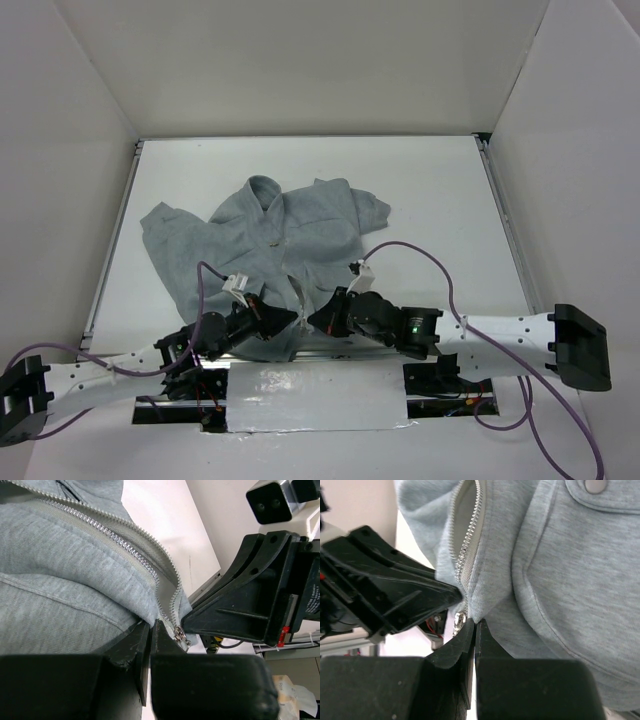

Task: Zip up the jacket

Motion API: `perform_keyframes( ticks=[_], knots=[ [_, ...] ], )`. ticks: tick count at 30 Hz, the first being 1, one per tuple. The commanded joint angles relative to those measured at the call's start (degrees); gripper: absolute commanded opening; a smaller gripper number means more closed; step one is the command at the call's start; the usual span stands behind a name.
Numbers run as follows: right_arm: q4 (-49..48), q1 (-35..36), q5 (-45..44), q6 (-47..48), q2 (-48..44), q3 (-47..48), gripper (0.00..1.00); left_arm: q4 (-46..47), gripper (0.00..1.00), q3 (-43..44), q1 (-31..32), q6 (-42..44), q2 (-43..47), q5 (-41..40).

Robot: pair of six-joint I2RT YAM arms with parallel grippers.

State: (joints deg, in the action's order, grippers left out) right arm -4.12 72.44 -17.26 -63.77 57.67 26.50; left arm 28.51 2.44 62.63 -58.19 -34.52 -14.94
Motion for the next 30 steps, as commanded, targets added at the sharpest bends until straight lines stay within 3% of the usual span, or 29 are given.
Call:
perform_keyframes(
  ticks=[1,8,30],
  knots=[
    [3.68,0.86,-3.13,-0.92,0.60,3.38,0.00,2.25,0.00,-9.12,0.83,1.59,1.65,0.00],
    [8.42,2.00,-4.98,-2.06,0.34,4.96,0.00,1.28,0.00,-9.38,0.91,1.94,2.97,-0.62],
    [8.69,2.44,-7.97,-5.75,2.10,6.02,0.00,4.62,0.00,-10.96,2.32,1.59,2.01,-1.76]
  ],
)
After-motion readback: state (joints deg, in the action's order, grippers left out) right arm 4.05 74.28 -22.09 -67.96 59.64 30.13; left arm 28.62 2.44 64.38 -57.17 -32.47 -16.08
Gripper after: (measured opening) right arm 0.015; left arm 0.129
